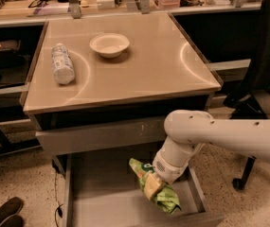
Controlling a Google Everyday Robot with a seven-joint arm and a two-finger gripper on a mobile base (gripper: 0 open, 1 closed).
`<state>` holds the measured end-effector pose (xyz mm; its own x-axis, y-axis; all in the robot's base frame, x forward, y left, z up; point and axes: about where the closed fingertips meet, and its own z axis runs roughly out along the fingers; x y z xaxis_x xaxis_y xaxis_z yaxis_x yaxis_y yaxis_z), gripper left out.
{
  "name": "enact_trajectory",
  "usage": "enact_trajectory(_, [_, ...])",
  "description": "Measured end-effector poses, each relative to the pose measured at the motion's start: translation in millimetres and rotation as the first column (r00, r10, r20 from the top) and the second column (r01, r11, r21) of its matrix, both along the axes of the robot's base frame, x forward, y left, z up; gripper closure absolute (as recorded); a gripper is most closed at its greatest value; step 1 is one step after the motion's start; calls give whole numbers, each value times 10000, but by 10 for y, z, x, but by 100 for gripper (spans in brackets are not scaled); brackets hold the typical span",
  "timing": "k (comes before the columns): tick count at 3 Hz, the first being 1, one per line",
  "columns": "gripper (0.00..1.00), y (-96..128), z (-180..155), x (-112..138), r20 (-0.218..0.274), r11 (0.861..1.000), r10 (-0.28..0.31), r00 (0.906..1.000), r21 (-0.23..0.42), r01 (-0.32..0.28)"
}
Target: Place green rice chip bag into middle drawer
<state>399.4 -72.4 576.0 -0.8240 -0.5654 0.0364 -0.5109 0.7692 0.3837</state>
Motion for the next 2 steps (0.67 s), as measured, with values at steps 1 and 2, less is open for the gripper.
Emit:
enact_trajectory(1, [100,128,-217,-86,-341,9982,68,9994,593,-48])
enact_trajectory(2, [100,392,-550,-91,-653,9890,-198,9977,1453,292])
